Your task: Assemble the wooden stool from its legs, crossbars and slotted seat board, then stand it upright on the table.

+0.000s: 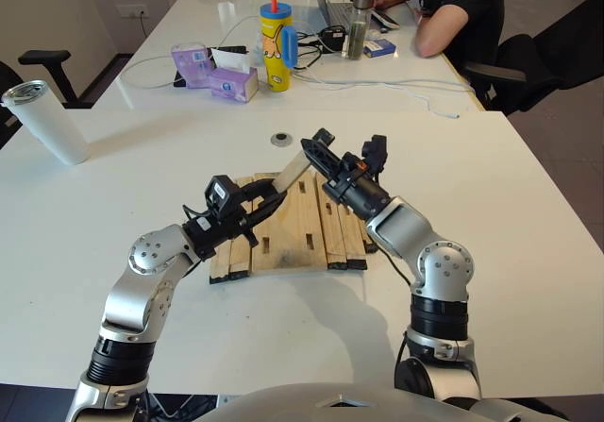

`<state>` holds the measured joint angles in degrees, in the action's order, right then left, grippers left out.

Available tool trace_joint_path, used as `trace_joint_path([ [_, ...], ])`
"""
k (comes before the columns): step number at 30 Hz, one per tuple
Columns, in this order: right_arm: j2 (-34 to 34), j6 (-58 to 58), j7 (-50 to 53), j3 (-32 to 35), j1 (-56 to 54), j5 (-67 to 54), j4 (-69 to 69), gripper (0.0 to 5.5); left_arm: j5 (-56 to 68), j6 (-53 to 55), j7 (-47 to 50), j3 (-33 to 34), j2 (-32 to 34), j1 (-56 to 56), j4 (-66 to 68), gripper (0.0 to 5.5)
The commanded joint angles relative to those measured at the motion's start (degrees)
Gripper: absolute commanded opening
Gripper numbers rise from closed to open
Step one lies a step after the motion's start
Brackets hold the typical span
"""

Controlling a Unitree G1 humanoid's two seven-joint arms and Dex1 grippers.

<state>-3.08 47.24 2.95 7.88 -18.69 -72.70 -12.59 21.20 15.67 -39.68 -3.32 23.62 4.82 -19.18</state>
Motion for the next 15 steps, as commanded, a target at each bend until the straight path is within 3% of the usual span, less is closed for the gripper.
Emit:
trace_joint_path([
  [1, 0.07, -0.85, 0.04, 0.10, 0.13, 0.92, 0.31, 0.44, -0.16, -0.10, -0.10, 0.00, 0.36, 0.56, 0.27, 1.32],
  [4, 0.08, -1.36, -0.08, 0.21, 0.03, 1.74, 0.45, 0.44, -0.19, 0.40, -0.10, -0.09, 0.42, 0.22, 0.31, 1.32],
  [12, 0.29, -6.41, 0.15, 1.65, -0.54, 7.32, 1.30, 0.42, -0.85, 0.46, 0.81, 1.29, 0.60, -0.18, 2.89, 2.74],
  [15, 3.38, -11.22, 0.04, 0.74, -0.06, 17.02, 1.18, 0.42, -0.89, 0.06, 3.42, 3.92, -0.22, 0.89, 6.28, 2.87],
])
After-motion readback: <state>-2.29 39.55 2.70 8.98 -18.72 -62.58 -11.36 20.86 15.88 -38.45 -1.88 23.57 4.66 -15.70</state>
